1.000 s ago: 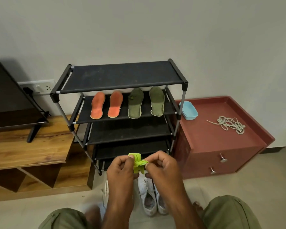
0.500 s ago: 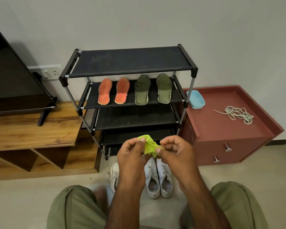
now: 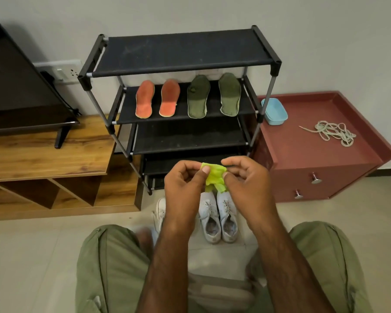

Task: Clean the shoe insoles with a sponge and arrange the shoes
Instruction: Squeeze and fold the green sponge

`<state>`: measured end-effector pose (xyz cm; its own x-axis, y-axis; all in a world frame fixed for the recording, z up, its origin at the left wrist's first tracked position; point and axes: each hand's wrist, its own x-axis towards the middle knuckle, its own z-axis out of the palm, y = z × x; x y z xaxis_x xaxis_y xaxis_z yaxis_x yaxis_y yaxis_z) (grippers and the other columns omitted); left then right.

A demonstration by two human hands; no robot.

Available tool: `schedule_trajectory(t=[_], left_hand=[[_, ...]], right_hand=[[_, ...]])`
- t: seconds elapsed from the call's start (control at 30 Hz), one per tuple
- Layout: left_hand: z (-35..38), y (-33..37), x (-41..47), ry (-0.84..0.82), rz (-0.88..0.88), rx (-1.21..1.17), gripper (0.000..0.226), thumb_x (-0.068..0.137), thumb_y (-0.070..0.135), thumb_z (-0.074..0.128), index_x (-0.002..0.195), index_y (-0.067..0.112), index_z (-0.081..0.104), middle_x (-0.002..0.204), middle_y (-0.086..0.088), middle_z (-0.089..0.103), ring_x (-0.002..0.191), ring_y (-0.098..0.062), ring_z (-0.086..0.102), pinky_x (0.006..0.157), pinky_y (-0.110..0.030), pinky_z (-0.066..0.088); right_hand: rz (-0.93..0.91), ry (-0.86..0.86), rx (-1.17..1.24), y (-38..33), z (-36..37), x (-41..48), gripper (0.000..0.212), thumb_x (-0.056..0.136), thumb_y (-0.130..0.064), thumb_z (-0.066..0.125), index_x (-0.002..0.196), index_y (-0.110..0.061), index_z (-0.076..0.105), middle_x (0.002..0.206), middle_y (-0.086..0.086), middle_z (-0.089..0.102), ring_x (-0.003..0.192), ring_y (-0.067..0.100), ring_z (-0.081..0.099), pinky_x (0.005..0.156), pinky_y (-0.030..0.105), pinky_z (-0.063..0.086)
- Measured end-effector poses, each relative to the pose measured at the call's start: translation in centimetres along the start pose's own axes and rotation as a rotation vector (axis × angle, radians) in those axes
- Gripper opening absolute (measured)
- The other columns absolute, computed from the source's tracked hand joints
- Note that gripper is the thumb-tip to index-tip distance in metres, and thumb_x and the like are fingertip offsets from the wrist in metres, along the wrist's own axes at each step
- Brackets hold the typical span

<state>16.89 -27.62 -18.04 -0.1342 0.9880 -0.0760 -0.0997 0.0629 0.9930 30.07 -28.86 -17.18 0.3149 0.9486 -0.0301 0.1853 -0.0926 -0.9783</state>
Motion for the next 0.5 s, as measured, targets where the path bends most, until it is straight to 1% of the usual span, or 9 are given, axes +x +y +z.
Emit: schedule_trajectory(t=[0.07,0.1,0.13,0.2,0.27,0.3,0.4,0.43,0.5], left_hand=[[0.02,-0.06,-0.06,-0.014,-0.06,-0.097,0.008,0.097,0.009,0.068,0.101,0.003,0.069,0.091,-0.013,0.074,0.081,-0.022,0.071,0.07,-0.032,0.059],[0.04,-0.15,-0.07,-0.02,-0.083,-0.131,0.008,0.097,0.008,0.066,0.102,0.002,0.068,0.091,-0.013,0.073,0.082,-0.022,0.071,0.072,-0.034,0.06],[0.06,-0.24,-0.05,-0.019,-0.094,-0.149,0.007,0.098,0.007,0.066,0.102,0.002,0.068,0.09,-0.012,0.072,0.083,-0.023,0.071,0.074,-0.036,0.061],[0.1,-0.48,-0.02,-0.007,-0.087,-0.152,0.005,0.098,0.006,0.066,0.102,0.004,0.068,0.09,-0.01,0.073,0.085,-0.024,0.071,0.076,-0.038,0.061],[0.03,-0.5,0.02,-0.012,-0.056,-0.129,0.005,0.097,0.005,0.066,0.101,0.006,0.068,0.091,-0.01,0.074,0.085,-0.024,0.071,0.074,-0.036,0.06],[-0.06,-0.44,0.12,-0.024,-0.041,-0.118,0.006,0.097,0.004,0.066,0.102,0.006,0.068,0.093,-0.01,0.074,0.086,-0.024,0.071,0.074,-0.036,0.06],[-0.35,-0.22,0.2,-0.112,-0.05,-0.098,0.021,0.093,0.002,0.07,0.113,0.007,0.064,0.105,-0.015,0.074,0.098,-0.03,0.073,0.08,-0.043,0.062],[-0.39,-0.15,0.18,-0.137,-0.055,-0.082,0.028,0.091,0.0,0.072,0.116,0.008,0.063,0.107,-0.015,0.074,0.101,-0.03,0.073,0.08,-0.042,0.062],[-0.48,-0.1,0.25,-0.144,-0.035,-0.059,0.035,0.089,-0.006,0.072,0.119,0.009,0.062,0.106,-0.013,0.074,0.1,-0.028,0.073,0.078,-0.037,0.062]], right_hand=[[0.061,0.022,0.09,0.08,-0.2,0.22,0.029,0.09,0.004,0.066,0.096,-0.024,0.067,0.084,-0.002,0.077,0.08,0.018,0.075,0.075,0.044,0.065],[0.076,0.014,0.109,0.13,-0.27,0.3,0.029,0.089,0.005,0.065,0.092,-0.023,0.066,0.082,-0.001,0.075,0.081,0.023,0.075,0.074,0.046,0.064],[0.079,-0.006,0.11,0.21,-0.32,0.33,0.029,0.09,0.006,0.064,0.087,-0.022,0.067,0.081,0.001,0.074,0.083,0.027,0.074,0.074,0.047,0.064],[0.09,-0.063,0.104,0.22,-0.33,0.22,0.034,0.091,0.008,0.06,0.08,-0.021,0.075,0.084,0.002,0.076,0.085,0.025,0.075,0.075,0.043,0.063],[0.13,-0.112,0.132,0.17,-0.43,0.14,0.036,0.092,0.006,0.059,0.084,-0.021,0.081,0.09,0.003,0.079,0.088,0.022,0.077,0.078,0.04,0.064],[0.151,-0.128,0.16,0.11,-0.49,0.21,0.033,0.093,0.004,0.06,0.088,-0.02,0.082,0.092,0.004,0.079,0.089,0.022,0.077,0.08,0.04,0.064],[0.143,-0.168,0.192,0.12,-0.63,0.22,0.018,0.091,-0.004,0.074,0.1,-0.018,0.08,0.095,0.005,0.08,0.091,0.02,0.078,0.083,0.041,0.064],[0.125,-0.171,0.174,0.19,-0.61,0.16,0.019,0.089,-0.004,0.077,0.103,-0.018,0.079,0.095,0.004,0.08,0.09,0.019,0.078,0.084,0.04,0.063],[0.106,-0.174,0.146,0.28,-0.61,0.17,0.027,0.088,0.002,0.076,0.105,-0.019,0.078,0.093,0.003,0.08,0.089,0.018,0.078,0.084,0.039,0.063]])
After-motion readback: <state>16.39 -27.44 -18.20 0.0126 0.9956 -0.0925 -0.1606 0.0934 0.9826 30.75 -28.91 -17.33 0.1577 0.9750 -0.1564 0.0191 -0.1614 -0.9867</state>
